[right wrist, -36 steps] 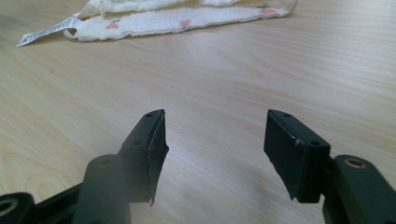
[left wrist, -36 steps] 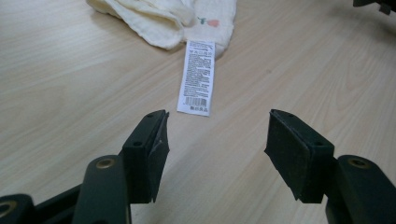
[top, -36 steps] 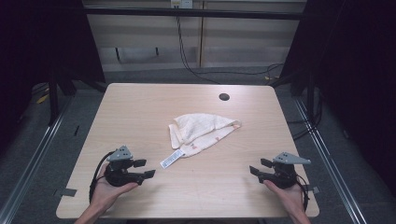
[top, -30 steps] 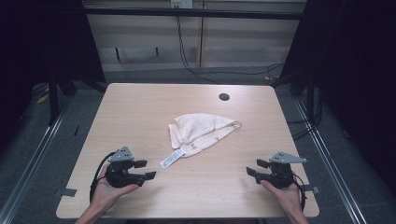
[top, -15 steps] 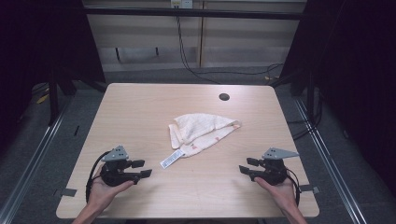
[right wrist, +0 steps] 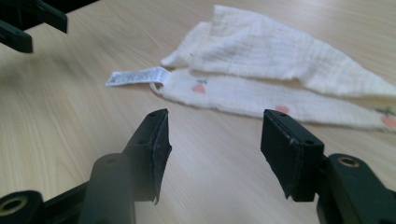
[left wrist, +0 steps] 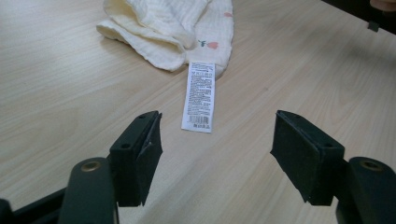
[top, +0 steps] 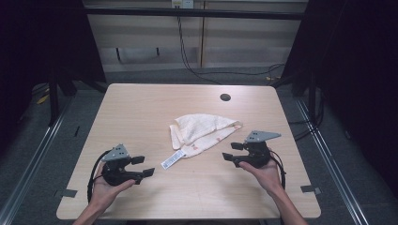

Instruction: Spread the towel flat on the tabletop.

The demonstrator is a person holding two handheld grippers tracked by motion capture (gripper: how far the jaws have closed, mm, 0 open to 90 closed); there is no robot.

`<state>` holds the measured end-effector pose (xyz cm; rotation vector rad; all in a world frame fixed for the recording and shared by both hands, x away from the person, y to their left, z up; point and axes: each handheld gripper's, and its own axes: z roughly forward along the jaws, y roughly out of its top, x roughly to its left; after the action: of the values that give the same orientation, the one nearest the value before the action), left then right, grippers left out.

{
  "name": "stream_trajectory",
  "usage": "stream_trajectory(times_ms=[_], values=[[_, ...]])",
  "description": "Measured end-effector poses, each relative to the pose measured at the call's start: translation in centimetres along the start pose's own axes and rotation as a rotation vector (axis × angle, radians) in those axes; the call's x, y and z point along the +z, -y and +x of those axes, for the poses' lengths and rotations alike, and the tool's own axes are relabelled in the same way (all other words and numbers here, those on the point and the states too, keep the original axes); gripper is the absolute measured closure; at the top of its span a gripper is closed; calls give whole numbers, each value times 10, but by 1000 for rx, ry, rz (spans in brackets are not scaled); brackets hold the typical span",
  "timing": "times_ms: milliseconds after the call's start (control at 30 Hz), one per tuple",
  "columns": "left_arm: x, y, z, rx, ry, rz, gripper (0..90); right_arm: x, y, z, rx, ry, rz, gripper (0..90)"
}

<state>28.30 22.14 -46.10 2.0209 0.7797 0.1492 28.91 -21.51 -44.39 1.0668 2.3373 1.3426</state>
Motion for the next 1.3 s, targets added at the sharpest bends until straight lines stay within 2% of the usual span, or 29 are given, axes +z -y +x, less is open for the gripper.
stream_trajectory(times_ms=[167, 200, 267, 300, 500, 533, 633, 733, 867, 967, 1167, 1200, 1300], values=[[0, -1, 0, 1, -6, 16, 318, 13, -12, -4, 14, -25, -4, 422], [-2, -1, 1, -3, -5, 18, 319, 20, -15, -7, 23, -47, 3, 422], [-5, 0, 2, -4, -18, 4, 371, 23, -16, -9, 23, -40, 10, 421], [-7, 1, 3, -12, -22, -1, 376, 29, -19, -13, 14, -40, 33, 415], [-5, 2, 3, -3, -30, 10, 341, 41, -25, -21, -7, -16, 58, 421], [-5, 3, 2, -1, -28, 12, 336, 45, -28, -25, -1, -27, 69, 393], [-4, 3, 0, 9, -23, 10, 335, 49, -32, -28, -13, -25, 75, 419], [-4, 3, -1, 13, -28, 13, 334, 51, -35, -31, -10, -26, 72, 404], [-2, 3, 0, 1, -56, 15, 349, 55, -42, -39, -5, -17, 78, 398], [-1, 3, 2, -2, -68, 14, 347, 59, -47, -48, -4, -20, 101, 395], [0, 3, 4, -7, -65, 22, 342, 65, -51, -61, 2, 0, 112, 403], [0, 3, 3, -3, -62, 24, 339, 69, -52, -66, 19, 1, 112, 403], [0, 3, 3, -4, -54, 24, 334, 75, -52, -71, 23, 8, 124, 431]])
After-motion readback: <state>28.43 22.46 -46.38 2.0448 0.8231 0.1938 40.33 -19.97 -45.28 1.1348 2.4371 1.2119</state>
